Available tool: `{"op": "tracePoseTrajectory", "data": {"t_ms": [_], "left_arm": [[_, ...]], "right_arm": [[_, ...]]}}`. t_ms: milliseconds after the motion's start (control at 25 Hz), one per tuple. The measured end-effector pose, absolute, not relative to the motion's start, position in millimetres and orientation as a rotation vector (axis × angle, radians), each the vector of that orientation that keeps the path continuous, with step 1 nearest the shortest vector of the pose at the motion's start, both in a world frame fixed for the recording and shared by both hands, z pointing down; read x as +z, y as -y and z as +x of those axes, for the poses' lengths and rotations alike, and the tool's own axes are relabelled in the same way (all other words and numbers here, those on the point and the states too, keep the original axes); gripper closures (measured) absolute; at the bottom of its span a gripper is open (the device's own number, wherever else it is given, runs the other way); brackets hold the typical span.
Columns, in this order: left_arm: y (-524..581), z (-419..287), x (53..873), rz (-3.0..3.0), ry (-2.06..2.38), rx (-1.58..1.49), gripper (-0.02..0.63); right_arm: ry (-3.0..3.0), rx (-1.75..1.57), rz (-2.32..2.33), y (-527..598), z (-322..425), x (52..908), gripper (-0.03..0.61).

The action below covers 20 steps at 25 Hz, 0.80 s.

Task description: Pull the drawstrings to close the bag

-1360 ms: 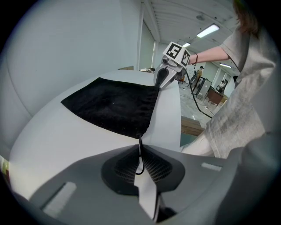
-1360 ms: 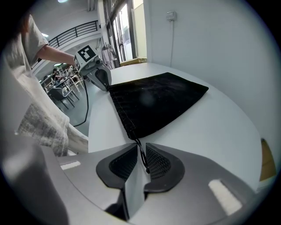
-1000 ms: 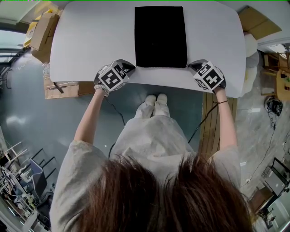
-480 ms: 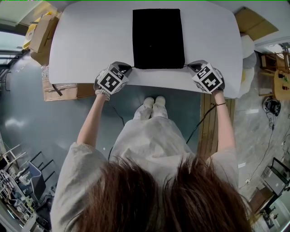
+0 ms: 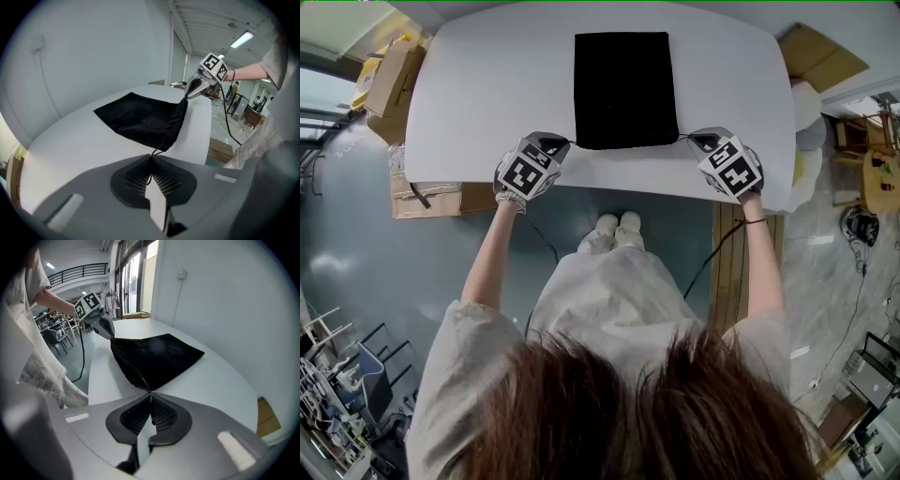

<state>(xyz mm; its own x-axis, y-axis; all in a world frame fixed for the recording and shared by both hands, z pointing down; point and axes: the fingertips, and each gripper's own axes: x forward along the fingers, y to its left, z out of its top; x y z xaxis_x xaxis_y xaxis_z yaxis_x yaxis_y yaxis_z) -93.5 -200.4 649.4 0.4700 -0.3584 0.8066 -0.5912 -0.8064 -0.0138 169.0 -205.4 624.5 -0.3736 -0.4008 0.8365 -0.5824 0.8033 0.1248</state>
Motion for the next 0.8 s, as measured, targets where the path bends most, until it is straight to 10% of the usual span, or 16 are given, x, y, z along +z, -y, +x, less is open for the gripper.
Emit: {"op": "tracePoseTrajectory", "data": {"t_ms": [800], "left_arm": [[239, -96, 582, 2.602, 1.012, 1.110, 0.612]], "right_arm": [[2.085, 0.140, 0.876, 240, 171, 568, 0.566]]}}
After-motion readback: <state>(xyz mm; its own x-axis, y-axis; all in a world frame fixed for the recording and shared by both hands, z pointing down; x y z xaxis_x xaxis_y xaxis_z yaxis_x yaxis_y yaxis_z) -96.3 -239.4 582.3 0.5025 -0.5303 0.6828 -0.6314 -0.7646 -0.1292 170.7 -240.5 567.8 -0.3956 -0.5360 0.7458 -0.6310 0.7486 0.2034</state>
